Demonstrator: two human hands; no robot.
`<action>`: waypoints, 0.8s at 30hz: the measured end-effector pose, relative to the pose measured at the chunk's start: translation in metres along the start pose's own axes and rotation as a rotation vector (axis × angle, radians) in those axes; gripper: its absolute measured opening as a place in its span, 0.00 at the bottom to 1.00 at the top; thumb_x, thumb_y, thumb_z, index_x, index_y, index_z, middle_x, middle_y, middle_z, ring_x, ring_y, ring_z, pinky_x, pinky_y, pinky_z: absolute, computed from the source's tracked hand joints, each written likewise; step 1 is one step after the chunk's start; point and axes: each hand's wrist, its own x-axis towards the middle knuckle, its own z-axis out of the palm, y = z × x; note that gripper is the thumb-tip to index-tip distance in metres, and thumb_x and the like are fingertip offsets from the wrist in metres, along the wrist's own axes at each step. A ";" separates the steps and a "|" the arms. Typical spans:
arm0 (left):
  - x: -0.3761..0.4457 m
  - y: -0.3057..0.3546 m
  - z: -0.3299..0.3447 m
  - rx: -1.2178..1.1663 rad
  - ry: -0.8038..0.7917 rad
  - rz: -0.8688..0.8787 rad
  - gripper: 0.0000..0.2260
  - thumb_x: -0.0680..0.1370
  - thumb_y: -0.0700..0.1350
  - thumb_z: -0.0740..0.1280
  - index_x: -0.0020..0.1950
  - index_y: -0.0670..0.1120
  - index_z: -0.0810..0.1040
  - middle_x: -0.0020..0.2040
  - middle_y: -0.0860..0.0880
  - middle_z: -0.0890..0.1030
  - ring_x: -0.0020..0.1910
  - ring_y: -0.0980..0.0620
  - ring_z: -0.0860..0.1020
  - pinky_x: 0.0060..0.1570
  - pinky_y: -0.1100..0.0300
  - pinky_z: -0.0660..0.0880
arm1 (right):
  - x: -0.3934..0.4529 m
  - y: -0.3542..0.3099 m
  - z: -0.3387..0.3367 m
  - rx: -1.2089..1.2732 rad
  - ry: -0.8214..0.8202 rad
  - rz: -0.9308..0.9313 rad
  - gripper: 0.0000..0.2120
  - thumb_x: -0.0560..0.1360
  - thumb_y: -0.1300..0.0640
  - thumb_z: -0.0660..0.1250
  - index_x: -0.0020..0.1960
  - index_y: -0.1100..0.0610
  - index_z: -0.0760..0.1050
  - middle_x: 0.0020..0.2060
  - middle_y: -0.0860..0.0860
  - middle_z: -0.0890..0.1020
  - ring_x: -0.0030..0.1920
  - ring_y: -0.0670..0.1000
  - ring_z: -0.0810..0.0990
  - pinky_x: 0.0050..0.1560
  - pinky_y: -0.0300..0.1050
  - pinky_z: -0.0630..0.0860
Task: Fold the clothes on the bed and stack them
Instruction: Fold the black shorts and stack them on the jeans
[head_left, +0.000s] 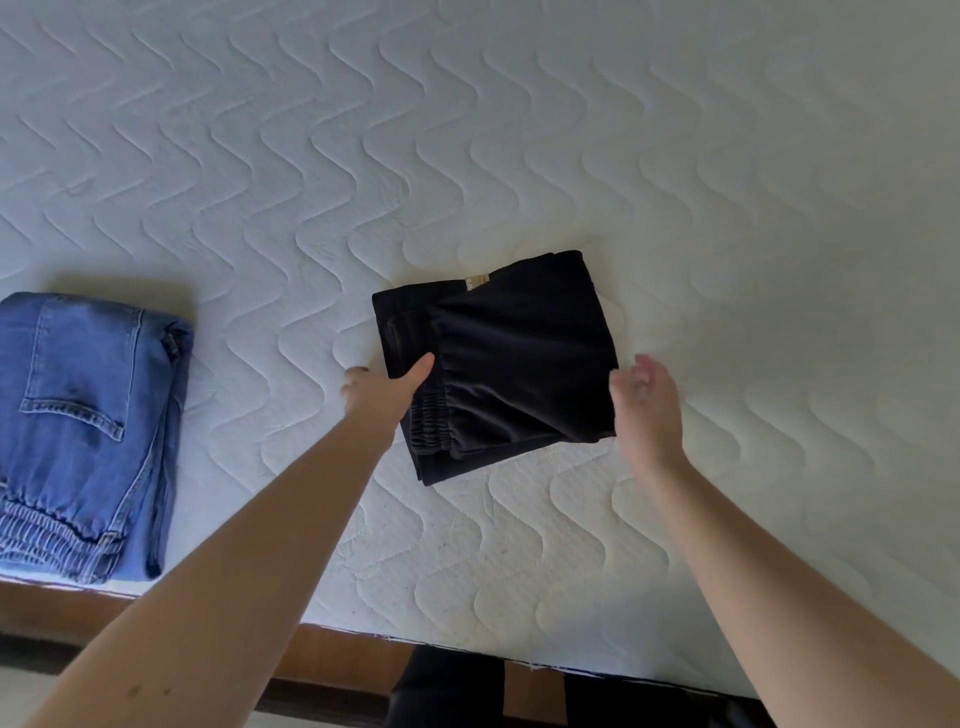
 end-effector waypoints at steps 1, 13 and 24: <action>-0.001 -0.002 0.001 -0.085 -0.037 -0.062 0.45 0.64 0.66 0.76 0.70 0.45 0.61 0.60 0.44 0.71 0.54 0.44 0.74 0.50 0.49 0.75 | 0.009 -0.008 0.004 -0.035 -0.060 -0.062 0.11 0.78 0.50 0.64 0.58 0.53 0.72 0.49 0.43 0.79 0.56 0.50 0.78 0.49 0.37 0.73; -0.003 -0.020 0.008 -0.273 -0.245 0.277 0.29 0.70 0.55 0.76 0.67 0.53 0.69 0.56 0.57 0.77 0.53 0.55 0.77 0.48 0.58 0.76 | 0.056 -0.018 0.010 -0.340 -0.224 -0.250 0.18 0.77 0.44 0.67 0.57 0.55 0.69 0.45 0.45 0.77 0.43 0.47 0.77 0.42 0.42 0.73; -0.052 -0.033 -0.043 -0.468 -0.375 0.409 0.25 0.69 0.55 0.77 0.63 0.57 0.73 0.56 0.57 0.82 0.55 0.56 0.81 0.53 0.56 0.79 | -0.016 -0.048 -0.023 -0.166 -0.133 -0.326 0.14 0.77 0.46 0.67 0.58 0.47 0.67 0.47 0.36 0.76 0.45 0.33 0.77 0.39 0.28 0.71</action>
